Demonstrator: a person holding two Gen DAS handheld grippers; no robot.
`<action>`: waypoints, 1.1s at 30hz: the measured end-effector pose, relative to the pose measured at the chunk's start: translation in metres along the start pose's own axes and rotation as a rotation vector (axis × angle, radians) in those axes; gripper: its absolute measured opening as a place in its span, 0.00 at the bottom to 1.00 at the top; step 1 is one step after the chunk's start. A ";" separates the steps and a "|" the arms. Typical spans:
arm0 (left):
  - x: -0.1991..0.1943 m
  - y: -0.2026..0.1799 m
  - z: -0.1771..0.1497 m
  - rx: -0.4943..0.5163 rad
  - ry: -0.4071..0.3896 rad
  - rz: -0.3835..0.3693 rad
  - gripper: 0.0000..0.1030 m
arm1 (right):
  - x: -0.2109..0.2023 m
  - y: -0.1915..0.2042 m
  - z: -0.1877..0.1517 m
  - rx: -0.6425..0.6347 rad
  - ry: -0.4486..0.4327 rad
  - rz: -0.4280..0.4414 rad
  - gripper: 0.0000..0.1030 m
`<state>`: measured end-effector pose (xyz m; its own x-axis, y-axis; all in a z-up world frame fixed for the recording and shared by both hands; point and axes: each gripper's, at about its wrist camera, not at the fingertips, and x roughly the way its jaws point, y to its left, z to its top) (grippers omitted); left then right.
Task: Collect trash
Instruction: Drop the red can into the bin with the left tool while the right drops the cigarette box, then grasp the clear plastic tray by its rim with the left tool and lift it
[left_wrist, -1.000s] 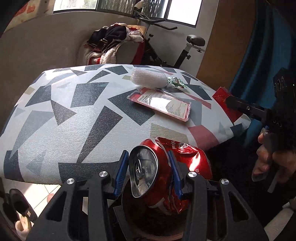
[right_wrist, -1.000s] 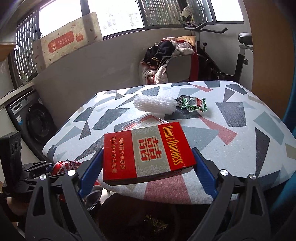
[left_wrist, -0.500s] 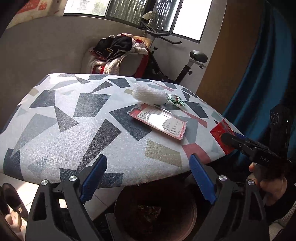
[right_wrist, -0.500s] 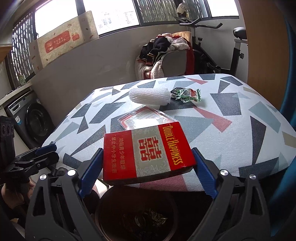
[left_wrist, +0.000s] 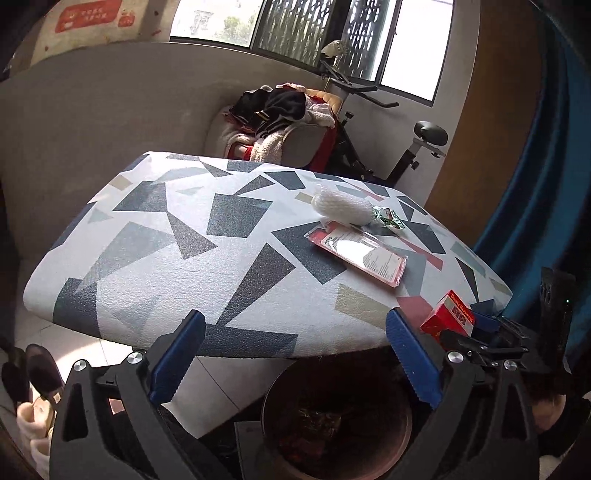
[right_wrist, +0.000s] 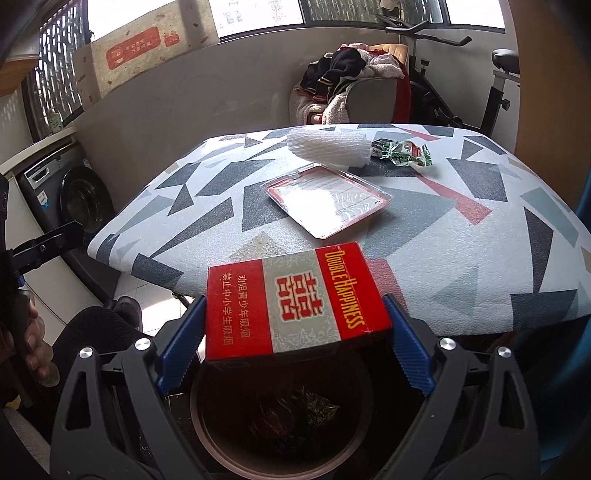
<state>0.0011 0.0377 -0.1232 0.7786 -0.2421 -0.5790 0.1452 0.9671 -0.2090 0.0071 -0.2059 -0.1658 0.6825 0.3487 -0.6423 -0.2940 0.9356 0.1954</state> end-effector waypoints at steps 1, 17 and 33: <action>0.000 0.001 0.000 -0.001 -0.001 0.005 0.93 | 0.001 0.001 0.000 -0.003 0.002 0.001 0.88; 0.004 0.006 -0.010 -0.025 0.037 0.043 0.94 | 0.013 0.009 -0.008 -0.031 0.065 -0.017 0.94; 0.013 0.005 -0.018 -0.033 0.078 0.037 0.94 | 0.018 0.007 -0.009 -0.027 0.091 -0.030 0.94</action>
<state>0.0010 0.0379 -0.1466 0.7332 -0.2130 -0.6458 0.0960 0.9726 -0.2118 0.0117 -0.1936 -0.1826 0.6282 0.3128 -0.7124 -0.2932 0.9433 0.1557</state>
